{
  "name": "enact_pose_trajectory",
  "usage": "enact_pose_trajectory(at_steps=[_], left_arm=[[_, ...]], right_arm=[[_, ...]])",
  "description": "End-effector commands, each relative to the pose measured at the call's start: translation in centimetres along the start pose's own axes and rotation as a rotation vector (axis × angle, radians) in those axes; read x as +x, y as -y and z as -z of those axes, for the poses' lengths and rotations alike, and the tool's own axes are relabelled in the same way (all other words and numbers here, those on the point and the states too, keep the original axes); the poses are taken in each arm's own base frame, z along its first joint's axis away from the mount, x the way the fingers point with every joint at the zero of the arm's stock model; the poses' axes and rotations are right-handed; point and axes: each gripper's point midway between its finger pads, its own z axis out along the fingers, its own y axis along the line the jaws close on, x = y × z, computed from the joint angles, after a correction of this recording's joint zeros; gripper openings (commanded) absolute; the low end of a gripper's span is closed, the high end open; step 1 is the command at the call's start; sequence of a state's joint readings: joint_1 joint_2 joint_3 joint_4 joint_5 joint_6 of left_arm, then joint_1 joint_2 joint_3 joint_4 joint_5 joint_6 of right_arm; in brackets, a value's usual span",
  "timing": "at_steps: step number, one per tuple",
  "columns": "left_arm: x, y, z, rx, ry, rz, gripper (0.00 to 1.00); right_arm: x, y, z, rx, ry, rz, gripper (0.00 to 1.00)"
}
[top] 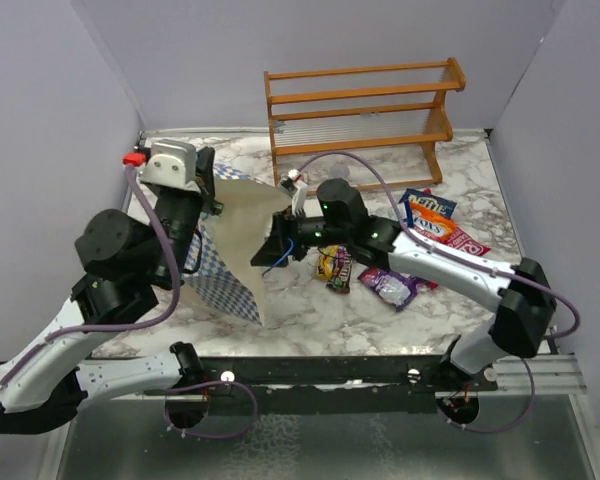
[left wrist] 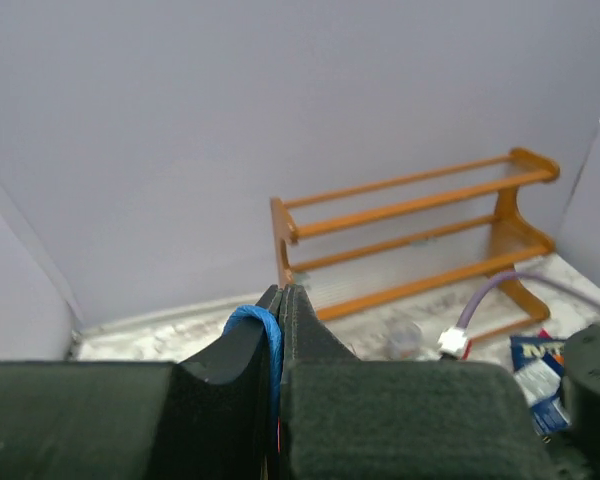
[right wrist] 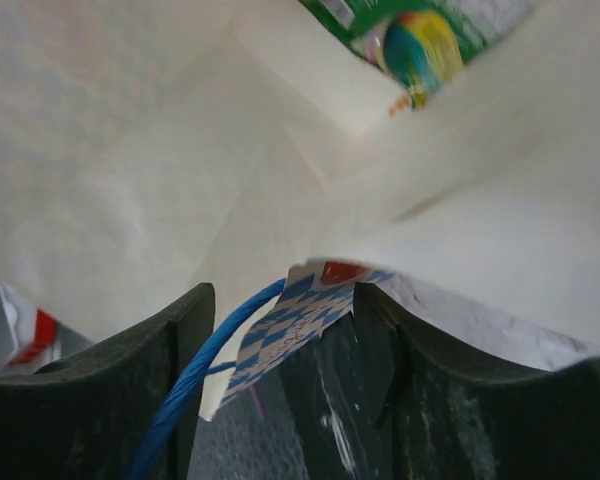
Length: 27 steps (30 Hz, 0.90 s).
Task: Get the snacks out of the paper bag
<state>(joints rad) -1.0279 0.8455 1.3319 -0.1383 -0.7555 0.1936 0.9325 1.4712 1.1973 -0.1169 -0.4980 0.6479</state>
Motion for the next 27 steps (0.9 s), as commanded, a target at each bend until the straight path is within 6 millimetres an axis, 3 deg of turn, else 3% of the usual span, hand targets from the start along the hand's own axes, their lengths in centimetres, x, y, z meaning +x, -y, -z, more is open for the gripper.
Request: enact_pose_trajectory(at_steps=[1, 3, 6, 8, 10, 11, 12, 15, 20, 23, 27], left_arm=[[-5.4, 0.1, 0.1, 0.105, 0.081, -0.162, 0.0], [-2.4, 3.7, -1.1, 0.222, -0.017, -0.221, 0.0], [6.5, 10.8, -2.6, 0.405, -0.221, -0.221, 0.0], [13.3, 15.5, -1.9, 0.523, -0.378, -0.127, 0.0], [19.8, 18.9, 0.1, 0.613, -0.505, -0.081, 0.0], [25.4, 20.6, 2.2, 0.655, -0.614, -0.044, 0.0], [26.4, 20.9, 2.8, 0.67, -0.648, -0.031, 0.0], [27.5, 21.1, 3.8, 0.67, -0.687, 0.019, 0.0], [26.5, 20.0, 4.8, 0.664, -0.675, 0.066, 0.0], [24.9, 17.8, 5.0, 0.6, -0.657, 0.065, 0.0], [20.8, 14.3, 5.0, 0.502, -0.588, 0.082, 0.0]], right_arm=[[-1.1, -0.6, -3.8, -0.136, -0.019, -0.041, 0.62], [0.4, 2.6, -4.5, -0.122, -0.035, -0.095, 0.63], [4.3, 8.8, -4.5, -0.04, -0.061, -0.123, 0.65], [7.9, 12.7, -4.3, -0.001, -0.088, -0.142, 0.67], [12.0, 15.4, -3.5, -0.005, -0.182, -0.239, 0.67], [14.8, 17.5, -2.6, 0.025, -0.188, -0.274, 0.67], [15.7, 17.9, -2.1, 0.033, -0.193, -0.282, 0.67], [16.6, 18.1, -1.5, 0.024, -0.205, -0.284, 0.68], [15.2, 18.2, -0.9, 0.082, -0.196, -0.223, 0.68], [15.0, 17.9, -0.5, 0.09, -0.205, -0.204, 0.68], [14.4, 16.1, 0.4, 0.046, -0.181, -0.211, 0.68]])
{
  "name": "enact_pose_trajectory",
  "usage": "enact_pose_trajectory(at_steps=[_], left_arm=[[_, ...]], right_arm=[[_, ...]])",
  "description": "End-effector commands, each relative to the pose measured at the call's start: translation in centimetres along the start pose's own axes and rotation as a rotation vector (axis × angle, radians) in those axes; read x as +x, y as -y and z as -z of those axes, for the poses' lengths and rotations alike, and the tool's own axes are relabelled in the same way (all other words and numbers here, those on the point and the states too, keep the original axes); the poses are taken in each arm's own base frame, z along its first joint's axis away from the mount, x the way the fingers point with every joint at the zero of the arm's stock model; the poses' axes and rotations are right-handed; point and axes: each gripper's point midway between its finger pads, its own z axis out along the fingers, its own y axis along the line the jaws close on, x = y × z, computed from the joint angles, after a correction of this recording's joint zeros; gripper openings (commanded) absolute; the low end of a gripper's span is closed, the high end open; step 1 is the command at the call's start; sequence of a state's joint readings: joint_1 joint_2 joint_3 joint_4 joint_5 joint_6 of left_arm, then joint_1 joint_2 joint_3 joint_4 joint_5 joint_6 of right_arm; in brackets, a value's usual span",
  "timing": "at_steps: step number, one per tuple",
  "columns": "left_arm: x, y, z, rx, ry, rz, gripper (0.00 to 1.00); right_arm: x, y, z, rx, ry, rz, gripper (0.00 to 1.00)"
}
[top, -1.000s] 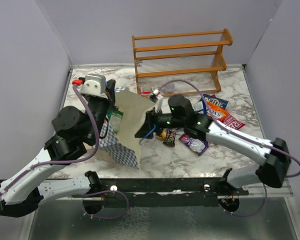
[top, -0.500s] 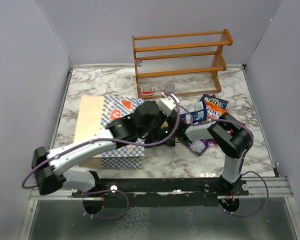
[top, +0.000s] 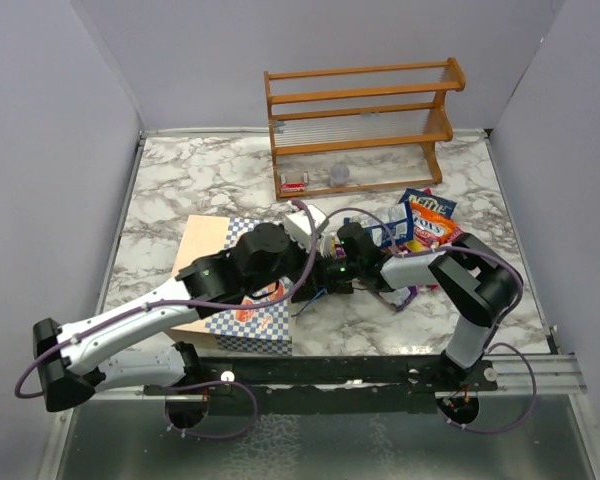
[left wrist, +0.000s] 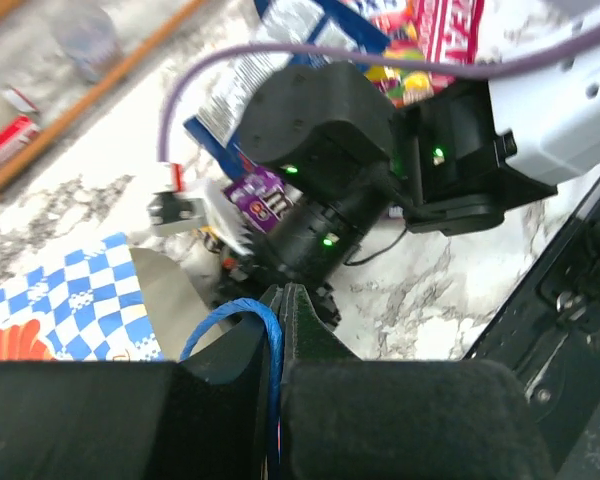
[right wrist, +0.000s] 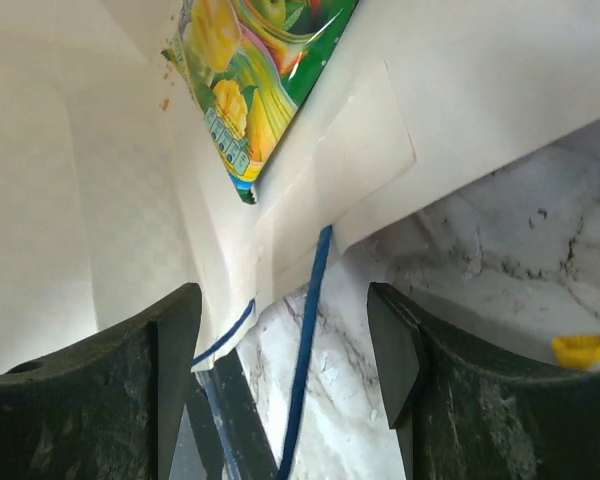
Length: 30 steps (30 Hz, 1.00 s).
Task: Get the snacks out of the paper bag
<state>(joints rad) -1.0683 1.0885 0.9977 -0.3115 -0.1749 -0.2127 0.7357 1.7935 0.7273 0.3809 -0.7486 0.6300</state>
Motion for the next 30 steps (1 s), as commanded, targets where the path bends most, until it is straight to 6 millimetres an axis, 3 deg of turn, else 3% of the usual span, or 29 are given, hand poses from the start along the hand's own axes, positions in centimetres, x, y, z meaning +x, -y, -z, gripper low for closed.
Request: enact_pose_trajectory(at_steps=[1, 7, 11, 17, 20, 22, 24, 28, 30], left_arm=[[-3.7, -2.5, 5.0, -0.115, 0.113, 0.06, 0.0], [-3.6, -4.3, 10.0, -0.153, 0.21, 0.122, 0.0], [-3.8, -4.0, 12.0, -0.109, 0.272, 0.182, 0.0], [-4.2, -3.8, 12.2, -0.094, 0.274, 0.168, 0.0], [-4.2, -3.7, 11.6, -0.095, 0.261, 0.154, 0.0], [-4.4, -3.6, 11.6, -0.094, 0.272, 0.156, 0.0], [-4.8, -3.6, 11.7, -0.088, 0.293, 0.166, 0.0], [-6.2, -3.3, 11.9, -0.077, 0.338, 0.175, 0.0], [-7.1, -3.3, 12.0, -0.075, 0.357, 0.17, 0.0]], right_arm=[[0.1, -1.1, 1.4, 0.009, 0.026, 0.011, 0.68], [-0.9, -2.7, 2.3, 0.094, 0.115, 0.084, 0.72], [-1.9, -0.7, 4.1, 0.276, 0.167, 0.129, 0.77], [-4.6, 1.1, 8.8, 0.562, 0.271, 0.213, 0.86], [-5.6, 0.9, 10.7, 0.642, 0.308, 0.233, 0.89], [-5.9, -0.2, 11.2, 0.618, 0.318, 0.246, 0.89], [-5.8, -2.6, 11.0, 0.515, 0.309, 0.25, 0.87], [-4.1, -8.6, 9.1, 0.175, 0.283, 0.123, 0.82], [-3.4, -10.6, 7.9, 0.054, 0.281, 0.037, 0.79]])
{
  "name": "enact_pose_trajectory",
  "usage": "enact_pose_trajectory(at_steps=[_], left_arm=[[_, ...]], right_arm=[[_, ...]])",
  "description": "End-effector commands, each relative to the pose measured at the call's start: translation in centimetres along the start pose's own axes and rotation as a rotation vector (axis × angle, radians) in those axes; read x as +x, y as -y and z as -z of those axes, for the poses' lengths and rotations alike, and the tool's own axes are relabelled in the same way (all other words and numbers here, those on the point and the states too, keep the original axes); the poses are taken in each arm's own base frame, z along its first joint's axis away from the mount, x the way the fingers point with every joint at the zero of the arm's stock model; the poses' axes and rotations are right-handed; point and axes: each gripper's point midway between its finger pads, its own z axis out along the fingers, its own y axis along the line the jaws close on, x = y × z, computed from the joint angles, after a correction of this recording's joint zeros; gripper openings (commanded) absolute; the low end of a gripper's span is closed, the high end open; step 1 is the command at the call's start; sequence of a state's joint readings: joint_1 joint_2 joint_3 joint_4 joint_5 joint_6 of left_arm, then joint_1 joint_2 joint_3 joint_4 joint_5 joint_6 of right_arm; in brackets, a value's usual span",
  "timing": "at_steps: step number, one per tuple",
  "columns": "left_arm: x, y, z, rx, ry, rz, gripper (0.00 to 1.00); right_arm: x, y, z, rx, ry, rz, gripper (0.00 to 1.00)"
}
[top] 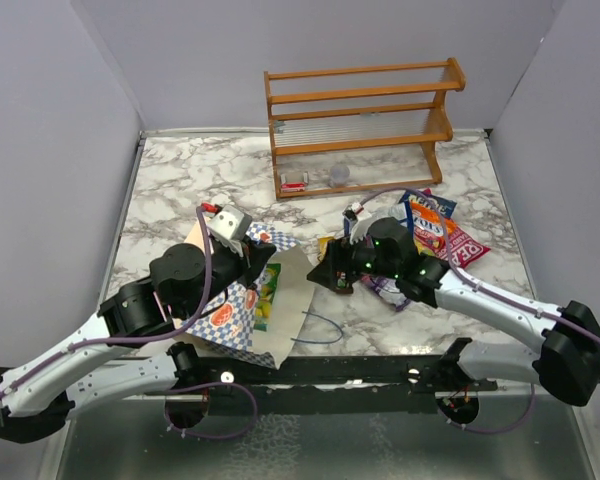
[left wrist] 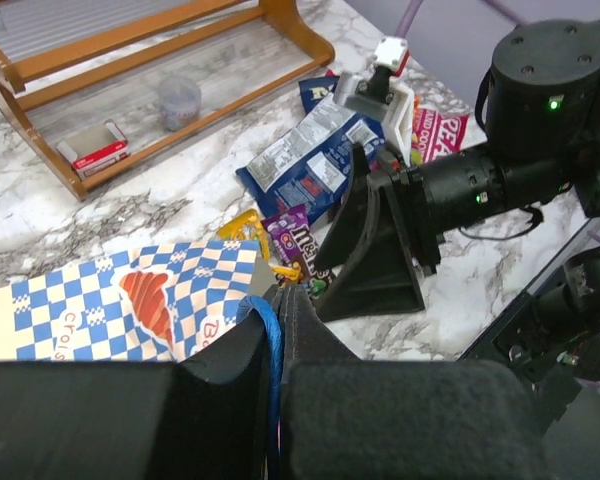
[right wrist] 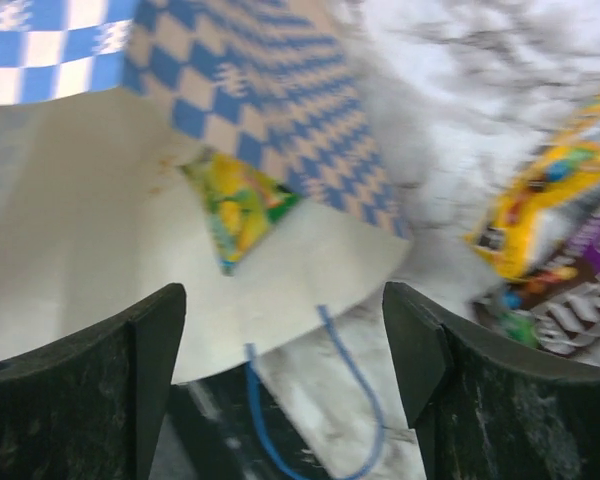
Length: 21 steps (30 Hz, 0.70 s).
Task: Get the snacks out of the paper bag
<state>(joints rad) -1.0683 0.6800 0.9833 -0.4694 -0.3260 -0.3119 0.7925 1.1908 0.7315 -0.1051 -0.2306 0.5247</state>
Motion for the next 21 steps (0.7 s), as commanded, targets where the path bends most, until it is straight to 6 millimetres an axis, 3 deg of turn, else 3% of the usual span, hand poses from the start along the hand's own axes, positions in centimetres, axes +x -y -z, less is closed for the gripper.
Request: enact_pose_trajectory(at_steps=[1, 4, 6, 13, 21], left_arm=[[-3.5, 0.9, -0.1, 0.029, 0.107, 0.016, 0.0], [-4.8, 1.3, -0.4, 0.039, 0.145, 0.007, 0.0], [-5.4, 1.6, -0.8, 0.043, 0.165, -0.006, 0.0], [-6.3, 2.7, -2.0, 0.077, 0.168, -0.038, 0.0], [-6.5, 3.4, -2.3, 0.109, 0.185, -0.039, 0.0]], right_arm=[[1.2, -6.9, 0.2, -0.311, -0.033, -0.217, 0.76], [2.5, -8.8, -1.2, -0.314, -0.026, -0.267, 0.74], [3.5, -9.0, -2.3, -0.298, -0.032, -0.334, 0.74], [6.8, -7.2, -6.8, -0.138, -0.079, -0.462, 0.73], [9.5, -5.0, -9.9, 0.001, -0.102, -0.55, 0.64]])
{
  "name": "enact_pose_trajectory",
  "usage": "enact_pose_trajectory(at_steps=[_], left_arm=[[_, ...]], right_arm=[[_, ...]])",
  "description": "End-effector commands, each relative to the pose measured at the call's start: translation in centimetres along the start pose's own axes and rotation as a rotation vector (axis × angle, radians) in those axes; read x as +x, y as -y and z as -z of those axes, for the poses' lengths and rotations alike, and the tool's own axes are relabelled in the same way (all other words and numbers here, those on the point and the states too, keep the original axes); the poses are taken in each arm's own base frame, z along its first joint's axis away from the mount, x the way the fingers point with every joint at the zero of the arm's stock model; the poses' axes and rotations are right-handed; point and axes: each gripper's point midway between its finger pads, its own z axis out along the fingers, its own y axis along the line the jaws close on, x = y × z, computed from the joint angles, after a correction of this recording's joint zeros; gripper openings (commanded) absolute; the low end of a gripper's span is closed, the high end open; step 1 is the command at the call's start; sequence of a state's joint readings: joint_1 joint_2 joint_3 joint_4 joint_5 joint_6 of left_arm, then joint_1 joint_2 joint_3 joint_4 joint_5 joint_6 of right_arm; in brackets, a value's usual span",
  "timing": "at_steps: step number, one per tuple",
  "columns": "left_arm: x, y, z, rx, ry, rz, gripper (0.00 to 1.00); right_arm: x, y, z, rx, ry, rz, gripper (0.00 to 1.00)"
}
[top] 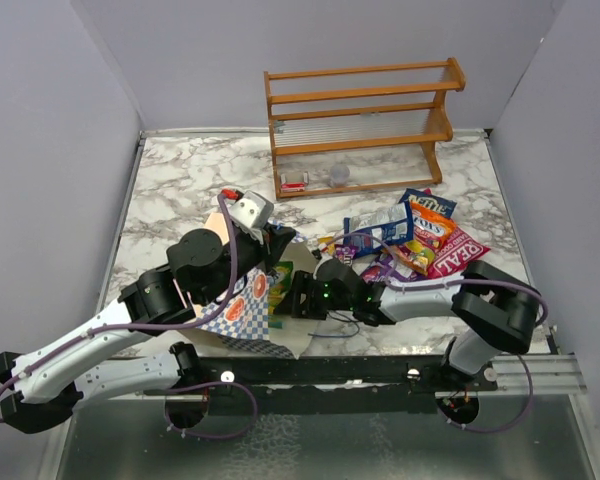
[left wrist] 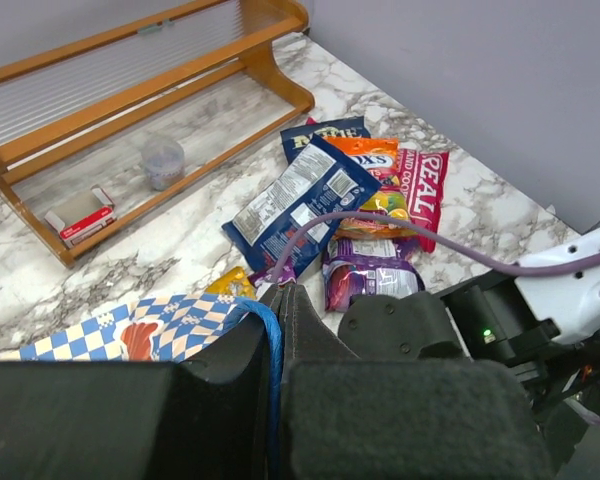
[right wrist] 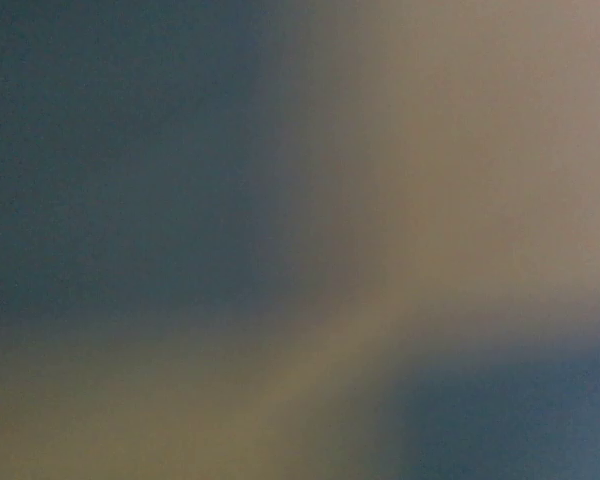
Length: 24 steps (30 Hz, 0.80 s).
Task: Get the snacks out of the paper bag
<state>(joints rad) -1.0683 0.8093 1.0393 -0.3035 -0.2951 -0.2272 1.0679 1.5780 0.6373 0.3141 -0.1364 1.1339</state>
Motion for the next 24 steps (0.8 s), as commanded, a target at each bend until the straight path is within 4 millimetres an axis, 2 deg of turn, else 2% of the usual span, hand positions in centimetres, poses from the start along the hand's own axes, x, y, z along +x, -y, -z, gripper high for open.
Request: enact_pose_trajectory(at_steps=[1, 7, 16, 19, 24], left_arm=[[-3.4, 1.1, 0.5, 0.058, 0.107, 0.018, 0.0], [-3.8, 1.2, 1.0, 0.066, 0.119, 0.029, 0.0], [-3.8, 1.5, 1.0, 0.081, 0.117, 0.038, 0.0], [-3.8, 1.5, 1.1, 0.083, 0.118, 0.041, 0.0], [-3.6, 1.4, 1.2, 0.08, 0.116, 0.048, 0.0]], right_arm=[[-1.1, 0.1, -2.0, 0.033, 0.069, -0.091, 0.63], [-1.1, 1.3, -2.7, 0.073, 0.101, -0.159, 0.61], [-1.8, -0.8, -4.9, 0.015, 0.116, -0.189, 0.53], [-1.8, -1.5, -5.7, 0.0, 0.108, -0.18, 0.48], [-1.9, -2.6, -6.0, -0.029, 0.114, -0.152, 0.31]])
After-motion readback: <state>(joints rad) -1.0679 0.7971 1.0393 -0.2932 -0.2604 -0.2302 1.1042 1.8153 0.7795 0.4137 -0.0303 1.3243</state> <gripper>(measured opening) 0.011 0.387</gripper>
